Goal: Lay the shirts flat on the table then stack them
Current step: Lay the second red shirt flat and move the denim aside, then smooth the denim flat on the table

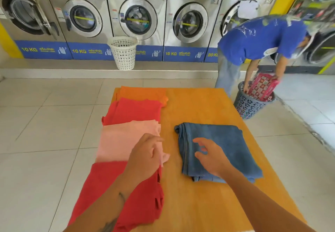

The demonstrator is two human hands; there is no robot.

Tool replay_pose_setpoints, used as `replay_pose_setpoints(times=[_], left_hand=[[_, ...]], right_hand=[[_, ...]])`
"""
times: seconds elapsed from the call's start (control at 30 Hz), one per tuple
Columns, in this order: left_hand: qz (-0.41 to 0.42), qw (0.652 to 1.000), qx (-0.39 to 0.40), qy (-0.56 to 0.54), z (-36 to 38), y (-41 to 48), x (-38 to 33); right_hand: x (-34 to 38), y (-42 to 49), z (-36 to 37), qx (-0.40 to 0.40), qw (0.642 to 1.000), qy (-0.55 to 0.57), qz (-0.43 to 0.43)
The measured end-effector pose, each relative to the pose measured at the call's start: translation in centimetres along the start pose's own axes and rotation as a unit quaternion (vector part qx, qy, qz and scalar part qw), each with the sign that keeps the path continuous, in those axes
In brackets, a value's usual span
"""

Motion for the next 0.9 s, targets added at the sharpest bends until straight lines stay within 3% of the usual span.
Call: replay_pose_setpoints(times=[0.23,0.37,0.53,0.67,0.77,0.9], left_hand=[[-0.104,0.992,0.077,-0.005,11.2,3.8,-3.6],[-0.198,0.977,0.056,-0.050,15.1,4.8,-3.9],[-0.311,0.950,0.041,-0.006,17.4,3.8,-4.3],[-0.322,0.943,0.045,-0.072,17.4,3.9,-4.9],[-0.363,0.919,0.039,-0.151,17.0,4.0,-4.4],[-0.327,0.927,0.018,-0.184,17.9,6.0,-4.2]], right_hand=[[-10.5,-1.1,-8.0,-0.075,0.986,-0.069,0.129],[-15.6,-1.1,-9.6,-0.040,0.984,0.007,0.175],[-17.9,-0.3,-10.0,0.003,0.986,0.088,0.139],[-17.7,1.3,-9.8,0.048,0.973,0.171,0.145],[-17.8,2.4,-9.7,0.053,0.958,0.237,0.152],[-17.9,4.5,-10.3,0.015,0.967,0.217,0.132]])
Point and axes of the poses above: each hand's wrist, its own y-axis towards the middle knuckle, its own z-axis out of the palm, x = y × z, the point moved 5 cm from there along y, towards the middle knuckle, and after that the axes turned 10 degrees about -z, right-handed, at the moved point
